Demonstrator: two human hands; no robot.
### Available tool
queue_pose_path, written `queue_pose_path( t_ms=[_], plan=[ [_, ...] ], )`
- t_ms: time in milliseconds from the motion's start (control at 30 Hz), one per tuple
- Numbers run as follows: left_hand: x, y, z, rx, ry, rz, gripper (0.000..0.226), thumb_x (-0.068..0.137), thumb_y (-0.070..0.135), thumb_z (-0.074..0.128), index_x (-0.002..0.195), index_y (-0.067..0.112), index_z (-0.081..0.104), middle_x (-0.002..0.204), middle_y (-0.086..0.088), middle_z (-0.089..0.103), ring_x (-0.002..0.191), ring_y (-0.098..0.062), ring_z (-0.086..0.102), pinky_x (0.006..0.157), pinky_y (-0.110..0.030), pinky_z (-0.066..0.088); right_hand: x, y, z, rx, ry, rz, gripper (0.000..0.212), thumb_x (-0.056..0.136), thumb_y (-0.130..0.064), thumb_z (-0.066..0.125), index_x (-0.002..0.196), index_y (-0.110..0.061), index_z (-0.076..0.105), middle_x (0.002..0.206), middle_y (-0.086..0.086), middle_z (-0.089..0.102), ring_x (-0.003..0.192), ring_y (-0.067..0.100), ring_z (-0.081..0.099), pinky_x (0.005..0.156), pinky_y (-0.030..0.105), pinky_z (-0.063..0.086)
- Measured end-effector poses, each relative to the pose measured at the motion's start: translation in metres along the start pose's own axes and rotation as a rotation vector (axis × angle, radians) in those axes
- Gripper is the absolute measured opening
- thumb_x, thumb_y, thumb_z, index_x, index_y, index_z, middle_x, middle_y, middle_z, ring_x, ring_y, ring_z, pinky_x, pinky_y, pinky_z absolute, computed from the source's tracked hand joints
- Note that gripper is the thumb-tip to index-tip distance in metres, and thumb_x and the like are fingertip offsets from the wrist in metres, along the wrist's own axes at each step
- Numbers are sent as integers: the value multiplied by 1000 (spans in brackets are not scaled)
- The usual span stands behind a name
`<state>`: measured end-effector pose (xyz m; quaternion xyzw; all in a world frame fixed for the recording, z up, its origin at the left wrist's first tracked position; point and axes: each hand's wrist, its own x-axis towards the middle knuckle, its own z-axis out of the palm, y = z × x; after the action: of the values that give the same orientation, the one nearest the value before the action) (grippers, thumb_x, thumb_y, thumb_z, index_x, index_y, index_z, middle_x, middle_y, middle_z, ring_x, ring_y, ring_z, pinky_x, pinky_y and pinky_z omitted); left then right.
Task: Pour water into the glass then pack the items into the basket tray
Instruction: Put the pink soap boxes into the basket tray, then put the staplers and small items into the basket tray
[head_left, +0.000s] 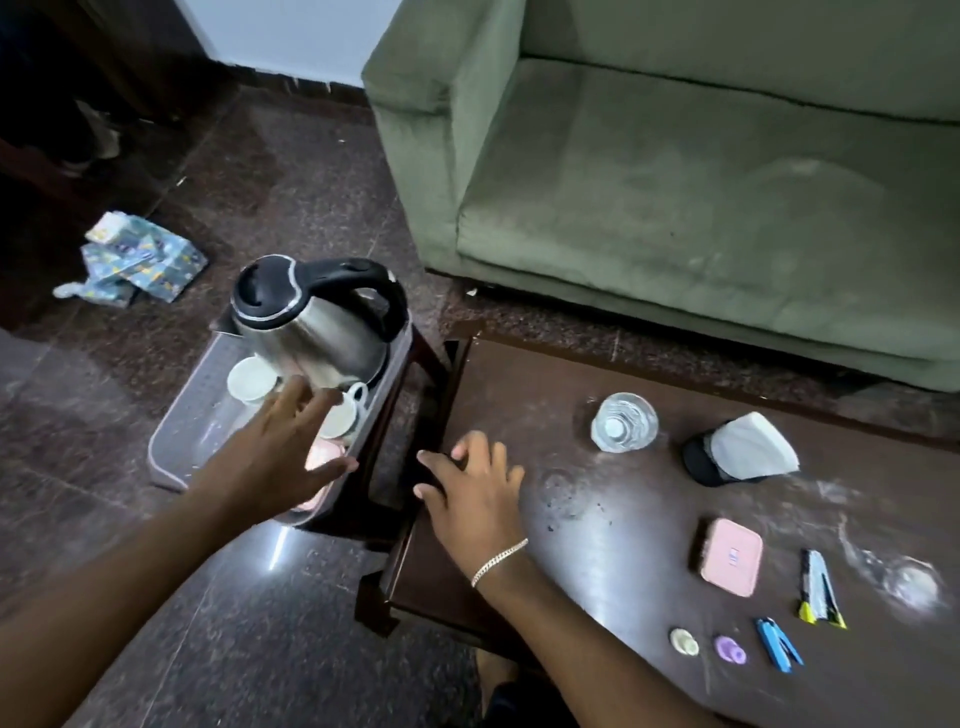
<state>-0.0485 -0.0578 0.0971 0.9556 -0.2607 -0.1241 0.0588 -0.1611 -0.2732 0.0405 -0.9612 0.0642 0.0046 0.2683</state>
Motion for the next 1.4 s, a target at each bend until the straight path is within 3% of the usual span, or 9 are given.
queue_pose_path(
  t_ms=[133,233,500,600,700,800,1000,1233,1400],
  plan=[
    [20,77,18,-52,-3,159,74,77,62,76,132,19,51,122,-5,48,111,-32,58,89,-42,54,-32,66,-24,-27,59,106,30,85,-43,68,114,-36,68,107,-1,48,93,26,48,73,42,43],
    [36,141,45,-92,-105,256,81,80,67,71,142,21,46,133,-4,43,122,-28,54,95,-40,54,-61,117,-41,-60,70,194,29,84,-42,69,112,-35,69,106,1,50,94,29,51,73,43,45],
    [75,308,129,-175,-251,451,92,80,58,76,151,16,37,144,-4,40,130,-25,48,108,-41,46,-133,248,-84,-90,44,451,25,88,-31,70,110,-20,71,114,11,56,104,36,52,83,49,48],
    [79,357,157,-157,-296,498,91,79,52,79,151,16,34,140,-3,38,129,-28,49,105,-43,49,-153,294,-95,-15,61,562,26,86,-16,71,112,-10,72,110,18,58,103,41,55,90,48,47],
    [81,391,180,-118,-369,513,92,76,48,83,146,21,31,136,-1,37,125,-28,49,96,-50,54,-169,330,-102,34,99,707,25,86,-13,70,111,-7,71,113,19,56,109,42,54,96,44,47],
    [81,414,202,-50,-413,504,102,70,43,88,149,22,27,136,-1,35,121,-31,49,89,-51,56,-181,360,-102,-7,75,836,34,87,-18,71,118,-3,65,114,20,54,105,42,51,93,43,45],
    [84,438,238,35,-493,468,121,69,35,93,160,19,13,154,-2,28,128,-35,44,97,-53,54,-186,396,-95,-119,-6,965,48,89,-31,70,125,-3,57,128,20,51,116,41,48,98,47,44],
    [88,446,253,-5,-421,494,108,77,26,86,160,16,17,149,-4,33,125,-33,46,100,-48,50,-183,413,-87,-85,-14,944,38,89,-24,68,114,4,61,121,26,58,111,46,55,97,45,44],
    [88,423,243,-110,-393,496,104,74,23,84,158,13,23,146,-6,37,124,-33,51,107,-43,45,-178,400,-87,2,-17,974,30,86,-26,67,103,-2,65,110,21,64,105,41,62,86,41,50]
  ],
)
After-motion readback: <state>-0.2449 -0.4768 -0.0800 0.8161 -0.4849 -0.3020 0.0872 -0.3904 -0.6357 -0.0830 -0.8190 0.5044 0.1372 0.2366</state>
